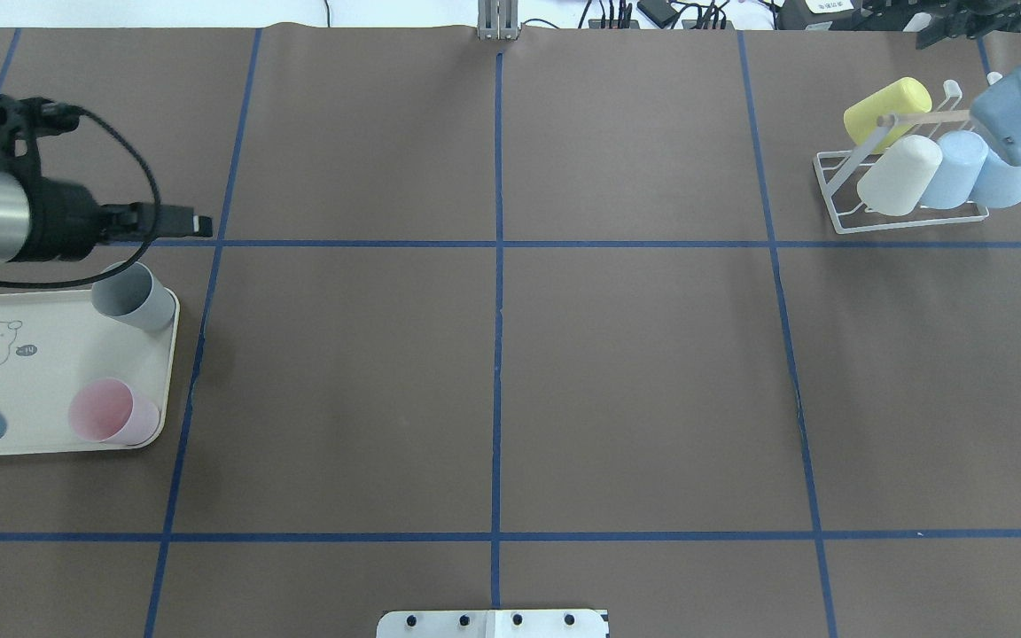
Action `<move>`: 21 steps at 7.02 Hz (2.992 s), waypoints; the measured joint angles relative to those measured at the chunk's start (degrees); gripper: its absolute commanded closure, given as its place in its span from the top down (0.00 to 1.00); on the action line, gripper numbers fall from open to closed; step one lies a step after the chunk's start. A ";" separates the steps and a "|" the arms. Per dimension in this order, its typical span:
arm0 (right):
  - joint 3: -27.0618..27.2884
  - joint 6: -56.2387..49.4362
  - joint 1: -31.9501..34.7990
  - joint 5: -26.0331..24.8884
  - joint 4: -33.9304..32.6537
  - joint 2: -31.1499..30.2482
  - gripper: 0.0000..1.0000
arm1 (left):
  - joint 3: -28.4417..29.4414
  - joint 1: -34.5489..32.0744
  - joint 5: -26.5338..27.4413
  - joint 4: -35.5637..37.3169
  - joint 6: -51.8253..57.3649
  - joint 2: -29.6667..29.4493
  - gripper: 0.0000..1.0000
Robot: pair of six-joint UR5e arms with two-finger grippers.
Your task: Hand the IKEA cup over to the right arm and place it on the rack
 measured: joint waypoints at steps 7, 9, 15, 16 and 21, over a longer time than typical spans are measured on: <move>5.44 12.49 -0.46 3.48 10.80 -4.10 1.00 | -3.88 7.25 -5.23 9.62 -0.99 13.54 0.99; 5.72 12.77 -0.46 3.58 10.91 -4.13 1.00 | -3.45 9.32 -5.44 9.60 -2.63 13.66 0.81; 5.69 12.90 -0.46 3.59 11.09 -4.80 1.00 | -1.82 9.45 -5.07 9.04 -2.65 13.81 0.00; 5.71 12.95 -0.49 3.60 11.05 -4.82 1.00 | -2.49 9.05 -5.49 9.21 -2.49 14.40 0.00; 8.36 17.73 -1.28 3.59 10.97 -4.71 1.00 | -11.23 -3.88 -10.23 9.31 1.63 15.36 0.00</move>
